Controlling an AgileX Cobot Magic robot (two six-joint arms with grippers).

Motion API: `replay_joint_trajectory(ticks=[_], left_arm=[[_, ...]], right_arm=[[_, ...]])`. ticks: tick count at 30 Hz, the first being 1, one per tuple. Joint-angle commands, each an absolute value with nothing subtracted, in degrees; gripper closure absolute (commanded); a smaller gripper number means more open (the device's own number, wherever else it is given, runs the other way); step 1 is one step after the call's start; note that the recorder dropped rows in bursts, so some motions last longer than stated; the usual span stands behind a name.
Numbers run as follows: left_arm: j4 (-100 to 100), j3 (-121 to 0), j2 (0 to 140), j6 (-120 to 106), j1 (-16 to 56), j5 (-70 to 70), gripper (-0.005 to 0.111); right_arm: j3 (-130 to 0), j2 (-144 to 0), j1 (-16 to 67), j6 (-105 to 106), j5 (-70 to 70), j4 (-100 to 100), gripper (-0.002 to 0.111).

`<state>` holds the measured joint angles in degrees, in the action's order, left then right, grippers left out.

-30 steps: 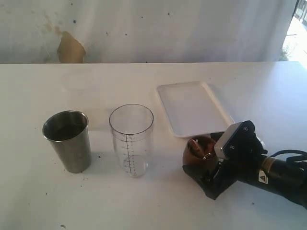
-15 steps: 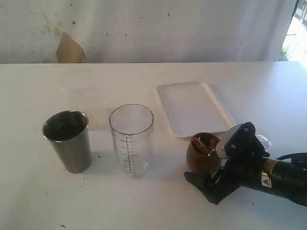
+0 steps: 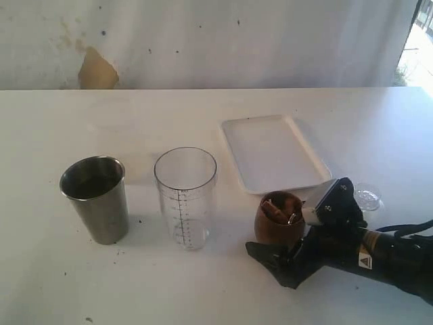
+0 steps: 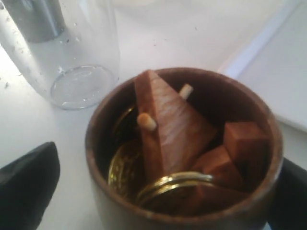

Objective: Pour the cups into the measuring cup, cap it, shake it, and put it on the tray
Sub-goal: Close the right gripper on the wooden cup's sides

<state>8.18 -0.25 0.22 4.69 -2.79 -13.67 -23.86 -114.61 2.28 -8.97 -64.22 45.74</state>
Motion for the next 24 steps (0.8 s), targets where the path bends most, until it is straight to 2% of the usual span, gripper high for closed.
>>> replay_joint_trajectory(ticks=[1,24], left_arm=[[7.8,0.0,0.0,4.9,-2.7,-13.6,0.107],[7.8,0.0,0.0,4.9,-2.7,-13.6,0.107]], right_arm=[[-25.6,-116.8,2.2,-9.1,-65.7,46.2,0.003],[-28.2,-120.7,2.2,-9.2,-70.0,43.4,0.003]])
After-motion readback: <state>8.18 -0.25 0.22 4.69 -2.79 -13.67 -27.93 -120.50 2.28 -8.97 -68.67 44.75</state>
